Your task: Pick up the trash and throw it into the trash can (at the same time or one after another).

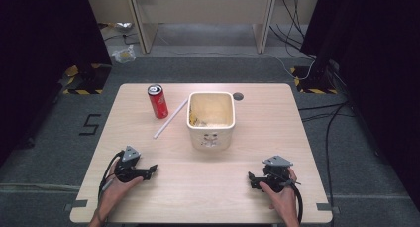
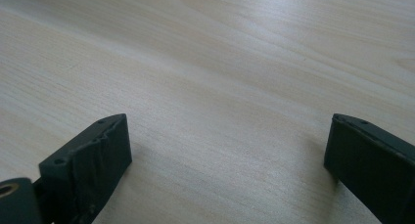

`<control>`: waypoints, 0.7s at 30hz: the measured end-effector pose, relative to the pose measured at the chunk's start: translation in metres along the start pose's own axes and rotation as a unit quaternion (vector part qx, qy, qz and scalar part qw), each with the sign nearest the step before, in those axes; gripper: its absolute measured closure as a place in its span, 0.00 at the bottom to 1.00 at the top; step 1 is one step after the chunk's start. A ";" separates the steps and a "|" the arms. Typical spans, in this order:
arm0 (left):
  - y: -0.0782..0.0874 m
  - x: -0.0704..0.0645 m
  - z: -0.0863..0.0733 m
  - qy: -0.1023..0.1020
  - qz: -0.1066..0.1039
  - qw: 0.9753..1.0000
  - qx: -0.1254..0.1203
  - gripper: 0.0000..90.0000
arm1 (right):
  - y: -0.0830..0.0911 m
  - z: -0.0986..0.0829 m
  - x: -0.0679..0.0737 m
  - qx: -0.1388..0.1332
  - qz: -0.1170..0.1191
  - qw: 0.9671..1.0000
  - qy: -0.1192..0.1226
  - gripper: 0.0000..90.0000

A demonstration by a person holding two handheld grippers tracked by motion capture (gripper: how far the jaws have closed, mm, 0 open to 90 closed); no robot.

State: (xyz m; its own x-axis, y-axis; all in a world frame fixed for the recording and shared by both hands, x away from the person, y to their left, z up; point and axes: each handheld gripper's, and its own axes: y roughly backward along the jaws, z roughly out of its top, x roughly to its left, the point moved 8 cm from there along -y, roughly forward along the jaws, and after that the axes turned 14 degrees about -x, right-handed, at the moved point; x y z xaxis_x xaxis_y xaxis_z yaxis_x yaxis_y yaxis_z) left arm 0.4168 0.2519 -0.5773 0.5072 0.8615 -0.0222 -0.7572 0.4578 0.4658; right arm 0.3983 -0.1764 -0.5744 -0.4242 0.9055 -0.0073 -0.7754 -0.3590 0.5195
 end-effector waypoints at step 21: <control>-0.002 0.011 0.010 0.028 -0.002 1.000 -0.009 0.20 | 0.000 0.000 0.000 0.000 0.004 1.000 0.002 0.04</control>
State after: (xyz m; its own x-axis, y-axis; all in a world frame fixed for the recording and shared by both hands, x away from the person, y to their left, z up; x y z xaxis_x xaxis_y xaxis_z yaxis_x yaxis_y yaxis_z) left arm 0.4275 0.2587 -0.5699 0.4865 0.8705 -0.0741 -0.7632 0.4648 0.4488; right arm 0.3989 -0.1766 -0.5744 -0.4319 0.9019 -0.0075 -0.7727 -0.3657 0.5188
